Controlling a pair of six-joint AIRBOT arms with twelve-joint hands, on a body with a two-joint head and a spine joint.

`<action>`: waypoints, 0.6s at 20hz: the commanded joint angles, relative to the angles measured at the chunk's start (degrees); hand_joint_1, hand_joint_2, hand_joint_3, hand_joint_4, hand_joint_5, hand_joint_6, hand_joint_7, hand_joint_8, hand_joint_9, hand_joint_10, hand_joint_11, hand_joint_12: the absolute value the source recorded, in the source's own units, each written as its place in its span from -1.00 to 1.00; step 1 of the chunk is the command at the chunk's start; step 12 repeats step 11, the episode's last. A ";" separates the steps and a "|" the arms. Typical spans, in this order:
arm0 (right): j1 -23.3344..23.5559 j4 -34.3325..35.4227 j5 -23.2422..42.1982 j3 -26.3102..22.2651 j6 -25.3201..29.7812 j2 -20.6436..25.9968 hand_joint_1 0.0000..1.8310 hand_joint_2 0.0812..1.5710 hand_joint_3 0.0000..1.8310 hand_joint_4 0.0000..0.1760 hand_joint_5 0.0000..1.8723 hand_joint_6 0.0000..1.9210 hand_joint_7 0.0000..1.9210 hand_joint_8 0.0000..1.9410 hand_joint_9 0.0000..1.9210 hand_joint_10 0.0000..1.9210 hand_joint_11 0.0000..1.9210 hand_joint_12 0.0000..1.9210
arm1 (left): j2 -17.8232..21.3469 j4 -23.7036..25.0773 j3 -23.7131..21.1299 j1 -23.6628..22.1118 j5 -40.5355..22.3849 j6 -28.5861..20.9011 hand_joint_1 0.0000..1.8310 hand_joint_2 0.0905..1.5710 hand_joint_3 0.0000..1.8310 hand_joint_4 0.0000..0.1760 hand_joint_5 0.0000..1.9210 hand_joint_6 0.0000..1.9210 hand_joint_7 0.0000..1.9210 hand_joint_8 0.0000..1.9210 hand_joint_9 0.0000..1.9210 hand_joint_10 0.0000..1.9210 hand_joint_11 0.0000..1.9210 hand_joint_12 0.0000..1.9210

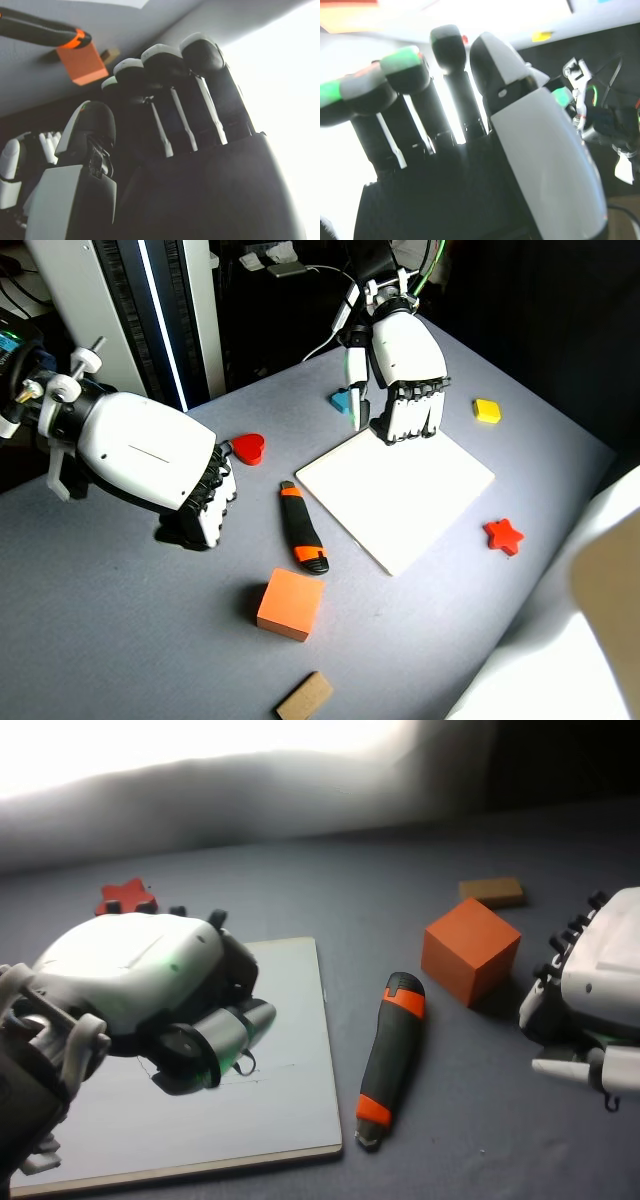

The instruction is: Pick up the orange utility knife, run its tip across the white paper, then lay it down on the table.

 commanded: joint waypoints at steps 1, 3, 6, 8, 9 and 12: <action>0.29 0.22 7.57 -0.06 0.71 0.65 -0.53 0.94 -0.95 -1.00 0.00 0.85 0.22 0.84 0.18 1.00 0.08 1.00 | 0.11 3.19 -0.57 -0.62 -2.92 0.22 -0.13 0.80 -1.00 -1.00 -0.37 0.81 -0.02 0.81 -0.08 0.96 -0.25 1.00; -0.93 0.22 10.93 -0.06 3.28 0.92 -0.15 0.40 -0.29 -0.86 -0.37 0.95 0.21 0.81 0.19 1.00 0.08 1.00 | 0.11 3.19 -1.65 -1.14 -4.14 0.77 -0.08 0.79 -1.00 -1.00 -0.43 0.82 -0.02 0.83 -0.08 0.98 -0.25 1.00; -2.20 0.22 16.55 -0.06 8.96 0.79 -0.48 0.69 -0.55 -1.00 -0.03 0.85 0.23 0.81 0.20 1.00 0.11 1.00 | 0.11 3.20 -2.39 -1.74 -4.04 1.67 -0.08 0.79 -1.00 -1.00 -0.43 0.82 -0.02 0.84 -0.07 0.99 -0.24 1.00; -3.05 0.37 18.61 -0.08 9.81 0.63 -0.56 0.78 -0.66 -1.00 0.00 0.86 0.24 0.83 0.21 1.00 0.10 1.00 | 0.12 3.23 -2.75 -1.63 -4.00 1.84 -0.06 0.78 -1.00 -1.00 -0.42 0.80 -0.02 0.84 -0.08 1.00 -0.24 1.00; -3.45 0.37 19.00 -0.09 9.81 0.65 -0.61 0.83 -0.73 -1.00 0.04 0.89 0.25 0.86 0.21 1.00 0.09 1.00 | 0.12 3.23 -2.88 -1.61 -3.96 1.89 -0.07 0.79 -1.00 -1.00 -0.43 0.81 -0.02 0.85 -0.08 1.00 -0.25 1.00; -3.70 0.37 18.75 -0.04 5.59 0.92 -0.59 0.91 -0.86 -1.00 0.03 0.80 0.24 0.78 0.17 1.00 0.03 1.00 | 0.11 3.21 -3.02 -1.76 -3.97 1.92 -0.04 0.86 -1.00 -1.00 -0.41 0.79 -0.01 0.83 -0.08 0.99 -0.25 1.00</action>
